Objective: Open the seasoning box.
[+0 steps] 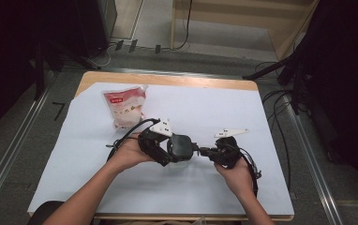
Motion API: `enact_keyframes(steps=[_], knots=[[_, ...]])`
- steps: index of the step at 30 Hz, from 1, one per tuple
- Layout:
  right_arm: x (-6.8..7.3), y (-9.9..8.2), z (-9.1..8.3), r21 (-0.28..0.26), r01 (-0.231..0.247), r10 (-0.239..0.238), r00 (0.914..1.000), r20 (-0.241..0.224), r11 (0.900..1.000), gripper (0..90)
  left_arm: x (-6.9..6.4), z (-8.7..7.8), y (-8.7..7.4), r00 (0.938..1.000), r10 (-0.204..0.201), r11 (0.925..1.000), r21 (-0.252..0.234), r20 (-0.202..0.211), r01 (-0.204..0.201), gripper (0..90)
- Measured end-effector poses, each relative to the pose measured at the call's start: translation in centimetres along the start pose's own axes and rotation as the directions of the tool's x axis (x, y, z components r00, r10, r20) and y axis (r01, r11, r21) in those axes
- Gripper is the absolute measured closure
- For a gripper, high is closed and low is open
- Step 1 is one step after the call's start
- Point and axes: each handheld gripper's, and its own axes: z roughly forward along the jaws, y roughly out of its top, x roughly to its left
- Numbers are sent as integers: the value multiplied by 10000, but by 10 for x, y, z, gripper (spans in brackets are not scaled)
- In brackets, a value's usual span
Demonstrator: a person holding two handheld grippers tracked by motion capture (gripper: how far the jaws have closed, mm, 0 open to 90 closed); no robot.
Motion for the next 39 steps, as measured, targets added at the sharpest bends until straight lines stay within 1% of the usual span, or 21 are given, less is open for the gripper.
enact_keyframes(steps=[1, 5, 6, 8, 9, 10, 11, 13, 16, 18, 20, 22, 23, 25, 29, 31, 33, 37, 39], knots=[[0, 0, 0, -2, 0, 0, 10000, -4, 10000, 900, 0, 0, 1, 10000, -4, 10000, 76, -18, 4, 146], [0, 1, 0, 43, 5, -4, 10000, -37, 10000, 900, -1, 0, 2, 10000, 23, 9999, 138, -44, -23, 148], [0, 1, 0, 30, 12, -11, 10000, -37, 10000, 900, -1, 0, 3, 10000, -32, 9998, 179, -53, 33, 148], [0, 1, 0, 16, 35, -35, 10000, -37, 10000, 900, 0, -2, 5, 9996, -289, 9996, 29, 34, 289, 151], [0, 1, 0, 14, 16, -16, 10000, -59, 10000, 900, 1, -4, 6, 9990, -421, 9989, -188, 179, 425, 158], [-1, 1, 0, 7, 37, -37, 10000, -77, 10000, 900, 2, -6, 8, 9980, -541, 9975, -427, 334, 555, 189], [-1, 1, 0, 3, 47, -47, 10000, -67, 10000, 900, 3, -7, 9, 9970, -646, 9967, -460, 425, 665, 192], [-1, 0, 1, 4, 35, -35, 10000, -90, 10000, 900, 3, -6, 8, 9981, -504, 9986, -109, 356, 508, 192], [-1, 0, 1, 16, 71, -71, 9999, -102, 10000, 900, 0, -5, 8, 9998, -163, 9999, 60, 121, 162, 185], [-1, 0, 1, -3, 57, -57, 10000, -70, 10000, 900, -1, -4, 9, 9996, -284, 9996, -36, 97, 284, 185], [-2, 0, 1, 16, 40, -40, 10000, -85, 10000, 900, 0, -4, 9, 9995, -315, 9995, -22, 77, 315, 185], [-1, 0, 1, -6, 24, -24, 10000, -80, 10000, 900, 1, -4, 10, 9990, -424, 9990, -115, 149, 426, 187], [-1, 0, 1, -10, 46, -46, 10000, -57, 10000, 900, 0, -5, 11, 9991, -411, 9990, -151, 125, 413, 187], [-1, 0, 1, -4, 35, -35, 10000, -60, 10000, 900, -1, -6, 14, 9994, -353, 9994, -64, 71, 353, 188], [0, 1, 0, -8, 29, -29, 10000, -49, 10000, 900, -2, -7, 19, 9991, -415, 9991, 53, 13, 414, 190], [0, 0, 0, -24, 13, -13, 10000, -48, 10000, 900, -1, -7, 21, 9992, -407, 9991, 119, 34, 407, 191], [0, 0, 0, -21, -34, 34, 10000, -68, 10000, 900, -1, -8, 23, 9987, -503, 9987, 125, 84, 502, 193], [0, 0, 1, -61, -45, 45, 10000, -44, 10000, 900, -2, -9, 30, 9992, -389, 9990, 229, 99, 386, 195], [-1, -1, 1, -63, -132, 132, 9999, -103, 9999, 900, -2, -9, 34, 9993, -351, 9993, 169, 129, 349, 196]])
